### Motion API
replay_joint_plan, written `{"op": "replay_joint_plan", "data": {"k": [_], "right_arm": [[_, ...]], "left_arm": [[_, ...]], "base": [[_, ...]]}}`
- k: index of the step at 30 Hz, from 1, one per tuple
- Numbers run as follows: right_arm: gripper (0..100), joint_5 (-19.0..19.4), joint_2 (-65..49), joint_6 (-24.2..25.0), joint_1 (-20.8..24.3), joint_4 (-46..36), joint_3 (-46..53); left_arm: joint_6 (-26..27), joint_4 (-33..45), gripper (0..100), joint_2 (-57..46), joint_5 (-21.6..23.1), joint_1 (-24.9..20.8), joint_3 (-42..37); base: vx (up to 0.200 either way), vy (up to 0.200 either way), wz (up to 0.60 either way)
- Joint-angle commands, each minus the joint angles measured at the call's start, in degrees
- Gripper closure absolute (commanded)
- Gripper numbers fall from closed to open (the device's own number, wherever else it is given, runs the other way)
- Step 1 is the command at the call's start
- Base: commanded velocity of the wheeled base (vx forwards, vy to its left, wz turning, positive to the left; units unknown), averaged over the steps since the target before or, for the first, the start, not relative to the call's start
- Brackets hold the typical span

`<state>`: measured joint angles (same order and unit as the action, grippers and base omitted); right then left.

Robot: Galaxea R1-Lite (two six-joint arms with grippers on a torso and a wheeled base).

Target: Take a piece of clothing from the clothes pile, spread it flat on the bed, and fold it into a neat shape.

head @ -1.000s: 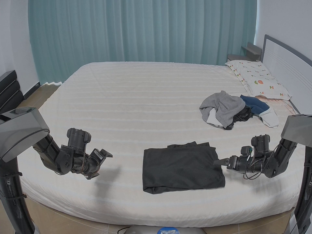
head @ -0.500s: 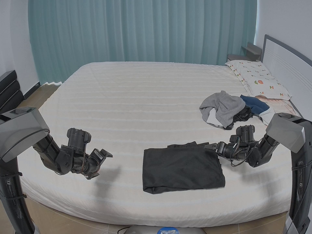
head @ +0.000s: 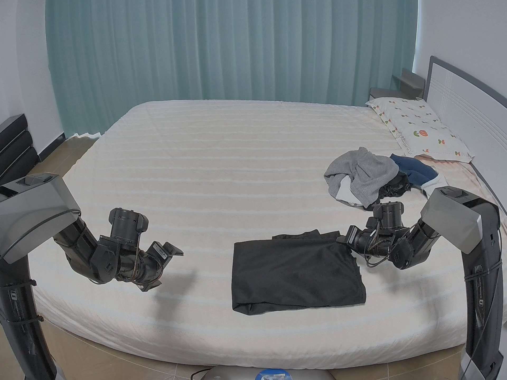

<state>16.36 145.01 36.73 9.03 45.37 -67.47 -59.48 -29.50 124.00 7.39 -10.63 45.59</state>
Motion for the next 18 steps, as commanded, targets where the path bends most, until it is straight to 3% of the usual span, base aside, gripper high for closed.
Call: {"op": "replay_joint_plan", "data": {"k": [1,15,16,18], "right_arm": [[100,0.0,-0.5,0.2,-0.9,0.1,-0.2],[100,0.0,0.7,1.6,-1.4,4.3,-0.4],[0,0.0,0.7,1.6,-1.4,4.3,-0.5],[0,0.0,0.7,1.6,-1.3,4.4,-0.4]], "left_arm": [[0.0,0.0,0,0.0,0.0,0.0,0.0],[0.0,0.0,0,0.0,0.0,0.0,0.0],[0.0,0.0,0,0.0,0.0,0.0,0.0],[0.0,0.0,0,0.0,0.0,0.0,0.0]], "base": [[0.0,0.0,0.0],[0.0,0.0,0.0],[0.0,0.0,0.0],[0.0,0.0,0.0]]}}
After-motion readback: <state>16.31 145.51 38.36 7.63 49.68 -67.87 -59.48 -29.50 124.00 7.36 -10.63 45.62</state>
